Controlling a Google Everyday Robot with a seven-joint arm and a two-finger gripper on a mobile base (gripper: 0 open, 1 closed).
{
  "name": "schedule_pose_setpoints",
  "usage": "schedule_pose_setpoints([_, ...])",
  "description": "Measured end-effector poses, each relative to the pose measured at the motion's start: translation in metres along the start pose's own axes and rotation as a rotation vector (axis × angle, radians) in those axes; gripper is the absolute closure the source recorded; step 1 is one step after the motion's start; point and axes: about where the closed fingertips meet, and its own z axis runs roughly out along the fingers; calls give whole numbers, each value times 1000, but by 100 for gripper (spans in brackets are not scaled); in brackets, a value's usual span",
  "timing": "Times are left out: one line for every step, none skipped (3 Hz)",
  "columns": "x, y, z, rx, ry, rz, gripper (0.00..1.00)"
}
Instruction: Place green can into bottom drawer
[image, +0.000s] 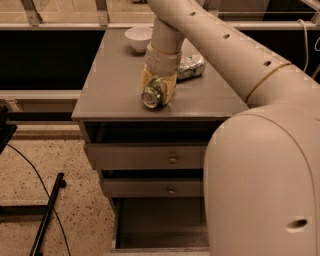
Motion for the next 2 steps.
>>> schedule_pose_setpoints([0, 0, 0, 0, 0, 0, 100])
schedule_pose_setpoints([-4, 17, -14, 16, 15, 108, 100])
